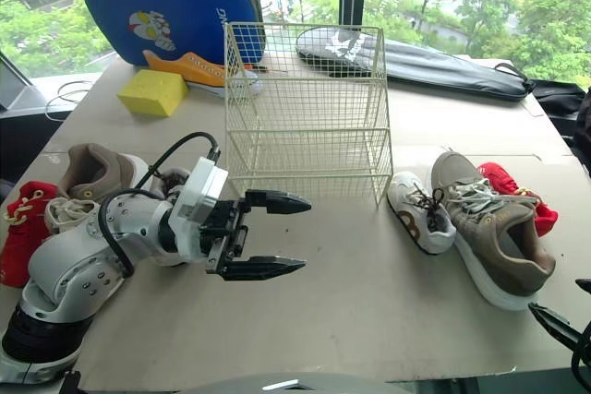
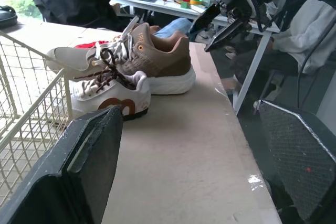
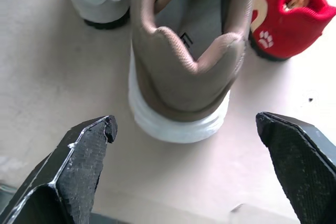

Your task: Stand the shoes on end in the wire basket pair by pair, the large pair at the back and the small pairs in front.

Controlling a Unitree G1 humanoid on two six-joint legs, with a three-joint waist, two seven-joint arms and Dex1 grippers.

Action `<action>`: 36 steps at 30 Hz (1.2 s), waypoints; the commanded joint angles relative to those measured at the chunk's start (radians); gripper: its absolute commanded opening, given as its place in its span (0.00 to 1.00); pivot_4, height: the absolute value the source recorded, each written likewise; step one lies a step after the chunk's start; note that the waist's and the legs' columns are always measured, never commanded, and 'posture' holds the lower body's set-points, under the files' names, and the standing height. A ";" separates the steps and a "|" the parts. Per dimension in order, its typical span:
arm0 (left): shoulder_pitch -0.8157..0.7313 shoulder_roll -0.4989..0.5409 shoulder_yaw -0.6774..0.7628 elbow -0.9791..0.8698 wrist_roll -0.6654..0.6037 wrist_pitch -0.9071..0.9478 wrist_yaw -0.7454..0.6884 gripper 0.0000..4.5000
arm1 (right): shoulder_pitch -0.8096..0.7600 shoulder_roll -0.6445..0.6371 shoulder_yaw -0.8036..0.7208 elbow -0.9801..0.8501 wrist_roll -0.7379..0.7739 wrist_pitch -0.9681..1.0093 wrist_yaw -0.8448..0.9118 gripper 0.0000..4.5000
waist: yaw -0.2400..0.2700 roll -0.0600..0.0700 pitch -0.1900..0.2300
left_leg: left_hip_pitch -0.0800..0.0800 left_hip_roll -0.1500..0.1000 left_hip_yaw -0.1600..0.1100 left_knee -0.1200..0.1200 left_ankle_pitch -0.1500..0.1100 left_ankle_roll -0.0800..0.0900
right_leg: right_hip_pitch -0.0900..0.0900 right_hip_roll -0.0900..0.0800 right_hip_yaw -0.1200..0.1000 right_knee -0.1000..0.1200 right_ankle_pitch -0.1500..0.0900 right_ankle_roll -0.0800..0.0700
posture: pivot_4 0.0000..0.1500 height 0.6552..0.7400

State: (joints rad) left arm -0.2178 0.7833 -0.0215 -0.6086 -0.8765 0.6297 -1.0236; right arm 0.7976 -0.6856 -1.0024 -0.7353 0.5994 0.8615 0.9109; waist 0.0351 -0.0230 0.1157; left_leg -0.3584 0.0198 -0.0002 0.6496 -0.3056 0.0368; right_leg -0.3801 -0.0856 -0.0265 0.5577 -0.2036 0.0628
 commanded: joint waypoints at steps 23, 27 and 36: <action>0.087 0.028 0.086 -0.051 -0.030 -0.010 0.005 1.00 | -0.213 -0.073 0.241 0.028 0.028 0.093 -0.185 0.03 | 0.003 -0.004 -0.002 | 0.005 -0.001 -0.004 0.000 0.000 0.000 | 0.003 0.002 0.000 0.001 0.000 0.000 | 1.00 1.00; 0.033 -0.025 0.064 0.005 -0.039 -0.018 0.008 1.00 | -0.211 -0.003 0.079 -0.018 0.124 0.069 -0.186 0.02 | 0.006 -0.002 -0.001 | 0.004 -0.002 -0.004 0.000 0.000 0.000 | 0.003 0.002 0.000 0.001 0.002 -0.003 | 1.00 1.00; -0.134 -0.180 -0.017 0.215 -0.060 0.017 -0.050 1.00 | -0.073 0.149 -0.318 -0.127 0.546 -0.018 -0.255 0.01 | 0.007 0.003 0.001 | 0.002 -0.008 -0.009 0.000 0.000 0.001 | 0.003 0.006 0.009 0.001 0.000 0.000 | 1.00 1.00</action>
State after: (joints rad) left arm -0.3237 0.6188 -0.0354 -0.4096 -0.9090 0.6408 -1.0638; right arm 0.7180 -0.5474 -1.2322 -0.8328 1.0528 0.8998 0.6846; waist 0.0417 -0.0204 0.1163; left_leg -0.3567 0.0114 -0.0107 0.6502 -0.3052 0.0375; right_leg -0.3767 -0.0786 -0.0160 0.5587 -0.2035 0.0628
